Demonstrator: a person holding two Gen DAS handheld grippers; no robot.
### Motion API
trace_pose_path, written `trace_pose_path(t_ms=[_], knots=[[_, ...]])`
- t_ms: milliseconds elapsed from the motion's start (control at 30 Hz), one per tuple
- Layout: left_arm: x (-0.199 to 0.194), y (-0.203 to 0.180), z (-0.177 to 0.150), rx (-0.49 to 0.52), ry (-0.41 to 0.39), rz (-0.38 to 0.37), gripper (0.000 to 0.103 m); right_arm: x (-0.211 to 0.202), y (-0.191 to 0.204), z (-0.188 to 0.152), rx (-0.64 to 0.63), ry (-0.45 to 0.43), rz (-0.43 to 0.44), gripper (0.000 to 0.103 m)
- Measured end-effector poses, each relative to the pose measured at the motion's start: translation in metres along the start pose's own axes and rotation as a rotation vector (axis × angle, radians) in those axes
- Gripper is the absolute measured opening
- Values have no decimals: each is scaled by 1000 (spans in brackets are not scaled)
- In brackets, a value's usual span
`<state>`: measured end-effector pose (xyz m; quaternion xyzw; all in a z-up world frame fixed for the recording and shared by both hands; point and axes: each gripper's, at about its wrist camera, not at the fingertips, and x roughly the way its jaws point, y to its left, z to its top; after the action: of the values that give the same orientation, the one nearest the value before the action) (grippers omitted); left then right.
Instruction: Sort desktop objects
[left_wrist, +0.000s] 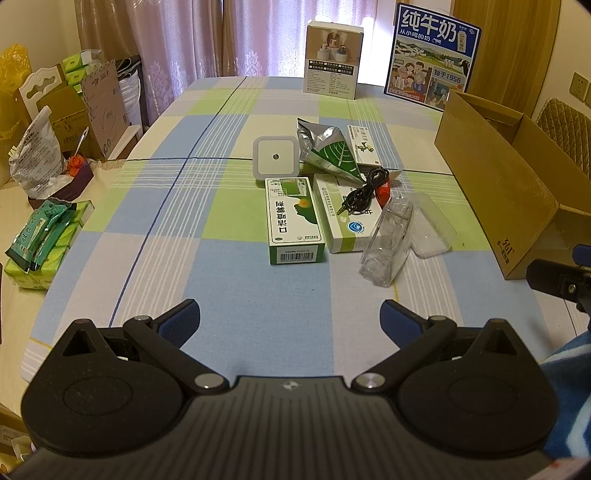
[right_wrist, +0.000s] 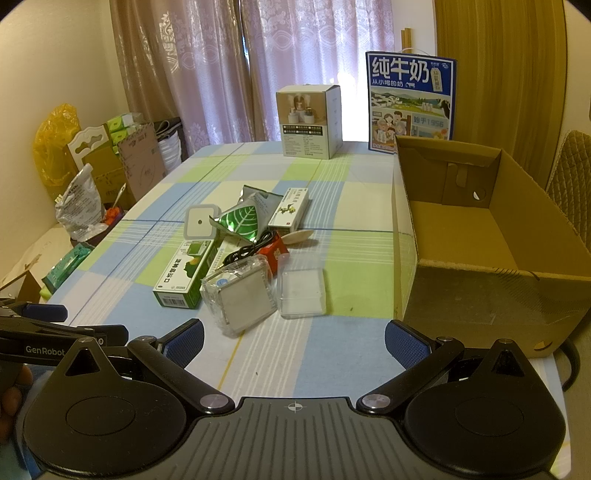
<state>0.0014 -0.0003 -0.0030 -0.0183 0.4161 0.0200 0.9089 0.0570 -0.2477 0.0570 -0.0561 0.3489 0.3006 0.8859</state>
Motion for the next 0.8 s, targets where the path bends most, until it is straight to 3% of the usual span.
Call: trace_pose_path(t_ms=[800], knots=[[1, 0, -2, -46, 1, 31, 102, 0, 0, 0, -6, 2, 2, 101]])
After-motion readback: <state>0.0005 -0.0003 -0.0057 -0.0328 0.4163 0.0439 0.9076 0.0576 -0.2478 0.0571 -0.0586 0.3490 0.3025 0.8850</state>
